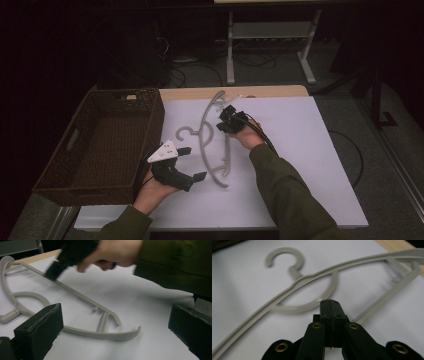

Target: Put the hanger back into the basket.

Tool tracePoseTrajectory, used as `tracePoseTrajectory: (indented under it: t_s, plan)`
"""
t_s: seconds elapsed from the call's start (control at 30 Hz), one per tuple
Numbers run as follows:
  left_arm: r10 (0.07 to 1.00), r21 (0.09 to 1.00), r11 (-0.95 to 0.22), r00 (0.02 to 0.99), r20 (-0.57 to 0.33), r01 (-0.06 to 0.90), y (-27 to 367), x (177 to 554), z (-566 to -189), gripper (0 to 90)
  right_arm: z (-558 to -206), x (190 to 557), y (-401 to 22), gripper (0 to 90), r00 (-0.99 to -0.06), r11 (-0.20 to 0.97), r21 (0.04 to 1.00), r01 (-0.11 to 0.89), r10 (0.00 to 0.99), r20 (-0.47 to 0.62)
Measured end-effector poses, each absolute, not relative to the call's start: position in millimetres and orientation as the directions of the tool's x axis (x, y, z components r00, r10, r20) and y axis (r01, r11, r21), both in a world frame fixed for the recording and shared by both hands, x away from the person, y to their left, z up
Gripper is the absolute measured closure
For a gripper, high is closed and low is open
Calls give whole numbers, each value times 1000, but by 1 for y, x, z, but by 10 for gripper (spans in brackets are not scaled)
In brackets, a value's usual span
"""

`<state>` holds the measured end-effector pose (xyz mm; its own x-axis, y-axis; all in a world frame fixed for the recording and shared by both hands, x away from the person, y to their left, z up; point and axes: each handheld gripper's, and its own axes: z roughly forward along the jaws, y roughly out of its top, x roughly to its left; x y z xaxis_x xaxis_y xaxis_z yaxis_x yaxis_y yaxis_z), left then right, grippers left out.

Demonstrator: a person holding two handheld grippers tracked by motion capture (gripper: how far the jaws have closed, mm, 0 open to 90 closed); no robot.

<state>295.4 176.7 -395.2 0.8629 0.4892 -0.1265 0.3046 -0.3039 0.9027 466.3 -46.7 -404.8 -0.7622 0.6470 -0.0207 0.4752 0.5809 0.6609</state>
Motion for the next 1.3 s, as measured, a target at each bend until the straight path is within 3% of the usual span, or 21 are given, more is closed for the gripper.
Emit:
tracePoseTrajectory:
  t_s: [0.2,0.47,0.93,1.3]
  plan:
    - [483,900,-313,867,-124,304,175,297,-397,0,-409,506,-32,895,-732,613,617,493,675,-85]
    - [482,899,-314,867,-126,306,175,298,-398,0,-420,521,-26,896,-710,665,535,522,686,-161]
    - [479,895,-322,869,-126,308,173,299,-400,0,-432,513,-71,896,-658,650,461,604,733,-170]
    - [473,891,-331,872,-128,310,168,299,-402,0,-431,487,-119,896,-655,619,477,624,747,-114]
